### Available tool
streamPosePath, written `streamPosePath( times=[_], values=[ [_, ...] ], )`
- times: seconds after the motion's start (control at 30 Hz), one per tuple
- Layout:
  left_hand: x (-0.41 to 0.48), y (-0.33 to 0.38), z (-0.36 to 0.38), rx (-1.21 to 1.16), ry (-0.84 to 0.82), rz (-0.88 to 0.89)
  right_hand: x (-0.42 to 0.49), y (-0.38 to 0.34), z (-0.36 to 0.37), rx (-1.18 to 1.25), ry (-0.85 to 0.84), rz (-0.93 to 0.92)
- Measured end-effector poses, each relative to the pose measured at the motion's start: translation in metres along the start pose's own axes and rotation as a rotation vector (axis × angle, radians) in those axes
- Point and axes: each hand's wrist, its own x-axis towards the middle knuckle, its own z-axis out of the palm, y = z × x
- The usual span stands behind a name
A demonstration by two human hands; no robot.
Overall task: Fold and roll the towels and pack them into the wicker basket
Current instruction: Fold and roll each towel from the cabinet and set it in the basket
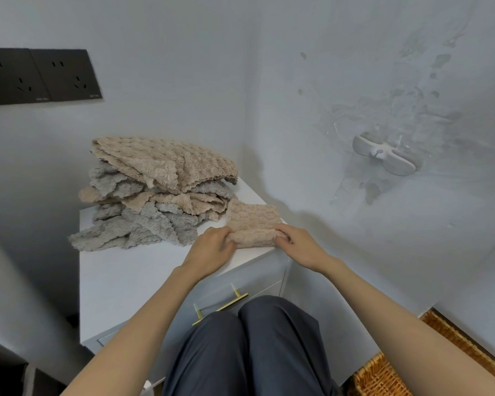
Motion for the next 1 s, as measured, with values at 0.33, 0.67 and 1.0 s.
streamPosePath(
  times=[0.33, 0.67, 1.0],
  values=[
    [0.008, 0.003, 0.004, -0.12, 0.023, -0.345, -0.001, 0.0, 0.009, 0.28, 0.136, 0.367],
    [0.014, 0.011, 0.008, -0.185, 0.098, -0.505, 0.002, -0.023, 0.023, -0.409, 0.446, -0.063],
    [0.017, 0.019, 0.004, 0.027, 0.084, -0.525, -0.012, -0.018, 0.046, -0.62, 0.055, -0.237]
  ],
)
